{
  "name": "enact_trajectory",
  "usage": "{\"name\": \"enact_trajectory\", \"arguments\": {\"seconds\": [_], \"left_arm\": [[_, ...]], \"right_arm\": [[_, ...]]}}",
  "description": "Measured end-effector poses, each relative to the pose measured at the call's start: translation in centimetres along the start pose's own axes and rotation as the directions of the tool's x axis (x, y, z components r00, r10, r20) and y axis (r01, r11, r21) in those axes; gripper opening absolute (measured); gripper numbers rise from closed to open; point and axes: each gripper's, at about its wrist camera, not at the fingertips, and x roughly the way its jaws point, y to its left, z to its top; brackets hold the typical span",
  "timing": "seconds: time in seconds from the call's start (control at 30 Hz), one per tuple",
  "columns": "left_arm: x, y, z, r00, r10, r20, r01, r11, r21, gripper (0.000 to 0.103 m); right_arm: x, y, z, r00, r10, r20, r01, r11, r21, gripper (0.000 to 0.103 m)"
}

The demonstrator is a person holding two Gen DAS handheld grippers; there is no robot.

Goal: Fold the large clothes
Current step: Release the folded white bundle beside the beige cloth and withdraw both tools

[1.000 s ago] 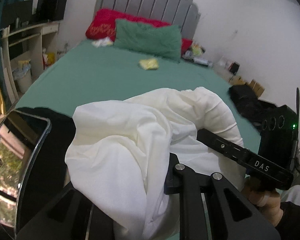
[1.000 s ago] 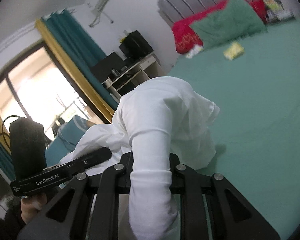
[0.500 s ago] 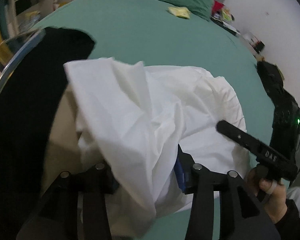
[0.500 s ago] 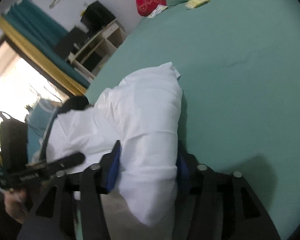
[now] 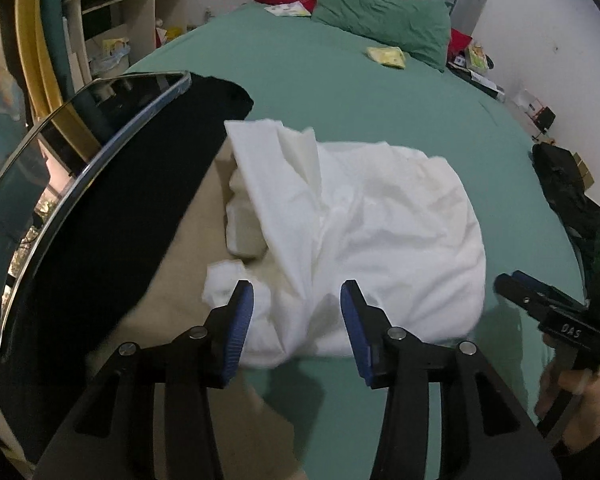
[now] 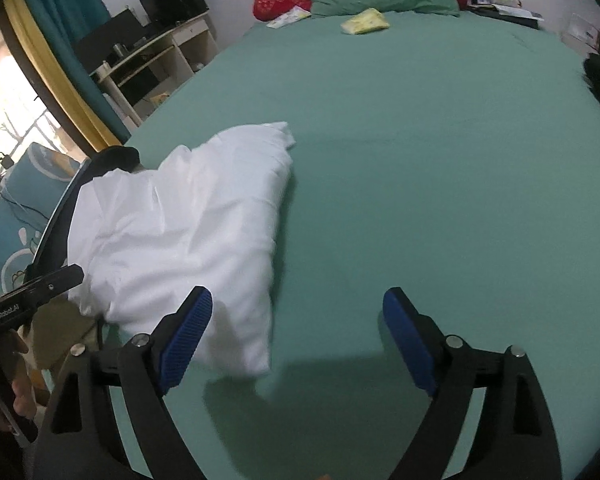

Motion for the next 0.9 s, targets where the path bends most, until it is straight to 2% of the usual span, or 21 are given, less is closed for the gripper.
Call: {"name": "enact_trajectory", "arguments": {"seconds": [0.2,0.5,0.8,0.9], "left_arm": [[-2.4,-2.5,-2.3,1.000,0.014,0.023,-0.015,1.000,0.027,0.048],[-5.8,-6.7,-6.9,0.999,-0.013,0.037,0.012,1.000,0.025,0.048],[-11.8,-12.4,-10.1,0.991,-0.032,0.131,0.020,0.995,0.093,0.048],[-14.0,-14.4,-10.4,0.984,-0.044,0.173,0.023,0.992,0.125,0.048]], "right_arm": [[-3.5,-2.4,-2.6,1.000,-0.009,-0.010,0.009,0.999,0.042,0.087],[-7.8,-3.3,-6.0,1.000,-0.025,-0.011,0.025,0.999,0.044,0.087],[-14.9,-5.1,-9.3,0.995,-0.092,0.032,0.091,0.996,0.023,0.087],[-17.3,-5.3,-9.6,0.991,-0.120,0.058,0.120,0.993,0.004,0.091]]}}
